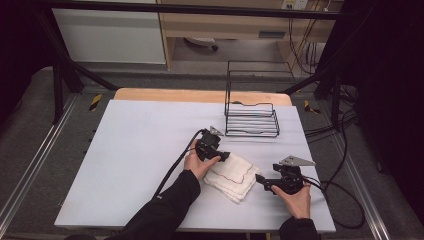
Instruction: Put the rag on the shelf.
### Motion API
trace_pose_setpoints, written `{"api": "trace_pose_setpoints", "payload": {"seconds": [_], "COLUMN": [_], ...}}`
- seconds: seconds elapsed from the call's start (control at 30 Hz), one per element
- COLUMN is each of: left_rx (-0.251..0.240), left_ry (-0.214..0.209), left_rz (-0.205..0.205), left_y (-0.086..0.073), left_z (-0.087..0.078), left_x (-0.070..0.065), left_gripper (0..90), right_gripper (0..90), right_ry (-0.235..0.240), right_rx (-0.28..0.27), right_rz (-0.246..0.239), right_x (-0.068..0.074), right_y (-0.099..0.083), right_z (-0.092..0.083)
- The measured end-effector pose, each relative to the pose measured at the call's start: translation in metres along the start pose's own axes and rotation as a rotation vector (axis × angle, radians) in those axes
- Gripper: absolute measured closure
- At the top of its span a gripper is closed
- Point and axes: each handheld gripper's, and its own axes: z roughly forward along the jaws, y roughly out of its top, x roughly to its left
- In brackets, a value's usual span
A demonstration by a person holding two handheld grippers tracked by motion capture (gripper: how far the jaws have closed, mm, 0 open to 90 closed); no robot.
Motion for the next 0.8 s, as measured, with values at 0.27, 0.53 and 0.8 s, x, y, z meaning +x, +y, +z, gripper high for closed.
{"api": "trace_pose_setpoints", "payload": {"seconds": [0.27,0.53,0.8], "left_rx": [0.002,0.009,0.013], "left_ry": [-0.038,-0.032,-0.053], "left_rz": [-0.008,0.028,0.028], "left_y": [-0.001,-0.002,-0.003], "left_z": [0.011,0.012,0.013], "left_x": [0.001,-0.008,-0.006], "left_gripper": [63.0,76.4,79.4], "right_gripper": [15.8,28.8,41.5], "right_ry": [0.002,-0.021,-0.042], "right_rx": [-0.004,-0.008,0.019], "right_rz": [0.009,0.028,0.046], "right_x": [0.0,-0.002,-0.002], "right_y": [0.0,0.003,0.007], "right_z": [0.001,0.005,0.019]}}
